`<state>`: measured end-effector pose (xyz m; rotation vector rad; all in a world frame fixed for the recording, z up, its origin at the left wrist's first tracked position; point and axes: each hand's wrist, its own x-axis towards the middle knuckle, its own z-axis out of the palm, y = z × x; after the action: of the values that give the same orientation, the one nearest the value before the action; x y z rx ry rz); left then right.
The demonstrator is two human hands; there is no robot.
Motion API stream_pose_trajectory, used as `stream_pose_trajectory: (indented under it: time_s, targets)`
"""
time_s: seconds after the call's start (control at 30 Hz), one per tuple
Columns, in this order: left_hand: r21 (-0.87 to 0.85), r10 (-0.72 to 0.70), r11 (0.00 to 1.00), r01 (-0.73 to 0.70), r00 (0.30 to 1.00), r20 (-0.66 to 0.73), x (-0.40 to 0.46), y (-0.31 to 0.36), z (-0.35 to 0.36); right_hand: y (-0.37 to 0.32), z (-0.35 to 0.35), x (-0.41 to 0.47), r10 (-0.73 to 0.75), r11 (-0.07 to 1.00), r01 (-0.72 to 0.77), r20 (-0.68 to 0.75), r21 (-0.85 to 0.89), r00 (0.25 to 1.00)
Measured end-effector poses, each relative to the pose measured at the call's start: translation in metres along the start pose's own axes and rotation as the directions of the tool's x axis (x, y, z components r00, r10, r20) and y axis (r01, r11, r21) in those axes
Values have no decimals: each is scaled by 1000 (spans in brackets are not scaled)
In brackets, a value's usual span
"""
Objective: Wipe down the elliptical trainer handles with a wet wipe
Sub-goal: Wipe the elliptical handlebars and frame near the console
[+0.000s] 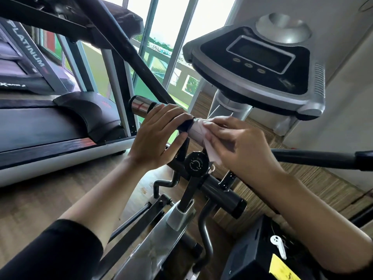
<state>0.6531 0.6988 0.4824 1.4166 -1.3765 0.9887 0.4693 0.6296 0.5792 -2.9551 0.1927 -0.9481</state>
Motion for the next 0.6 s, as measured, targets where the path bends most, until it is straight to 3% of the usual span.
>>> stream_pose_trajectory:
  time_s: [0.13,0.37,0.6]
  targets:
    - [0,11,1000,-11,999,-48,0,-1,4,4,-5,-22,-187,967,170,-75,-190,980]
    - [25,39,999,-36,990,-137,-3,-2,14,-1,10,2,-222,923,228,55,-309,973]
    - [58,72,996,-62,978,-196,-6,-7,21,8,5,-26,-419,769,391,62,-505,906]
